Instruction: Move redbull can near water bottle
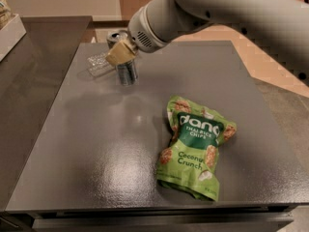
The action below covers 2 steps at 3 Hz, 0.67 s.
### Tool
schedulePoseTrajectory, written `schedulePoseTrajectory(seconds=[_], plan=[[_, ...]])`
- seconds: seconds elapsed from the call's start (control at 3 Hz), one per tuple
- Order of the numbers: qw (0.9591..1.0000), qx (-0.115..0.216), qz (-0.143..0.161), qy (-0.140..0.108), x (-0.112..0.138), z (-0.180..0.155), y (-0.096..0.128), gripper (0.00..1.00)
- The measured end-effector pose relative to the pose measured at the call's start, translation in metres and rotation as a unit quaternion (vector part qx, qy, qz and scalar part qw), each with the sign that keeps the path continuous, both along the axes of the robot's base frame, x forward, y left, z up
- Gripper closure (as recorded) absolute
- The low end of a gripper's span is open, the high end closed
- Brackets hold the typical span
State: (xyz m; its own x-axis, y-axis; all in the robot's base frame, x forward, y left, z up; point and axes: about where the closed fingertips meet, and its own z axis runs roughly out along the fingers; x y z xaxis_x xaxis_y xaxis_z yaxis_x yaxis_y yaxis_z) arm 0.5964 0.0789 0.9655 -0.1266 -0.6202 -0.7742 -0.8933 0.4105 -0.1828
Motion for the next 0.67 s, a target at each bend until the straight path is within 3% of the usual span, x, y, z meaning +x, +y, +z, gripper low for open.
schedulePoseTrajectory(seconds=[0.33, 0.67], plan=[[0.9992, 0.018, -0.034, 0.007, 0.04, 0.008, -0.025, 1.0], [0.9981, 0.034, -0.047, 0.018, 0.069, 0.002, -0.028, 1.0]])
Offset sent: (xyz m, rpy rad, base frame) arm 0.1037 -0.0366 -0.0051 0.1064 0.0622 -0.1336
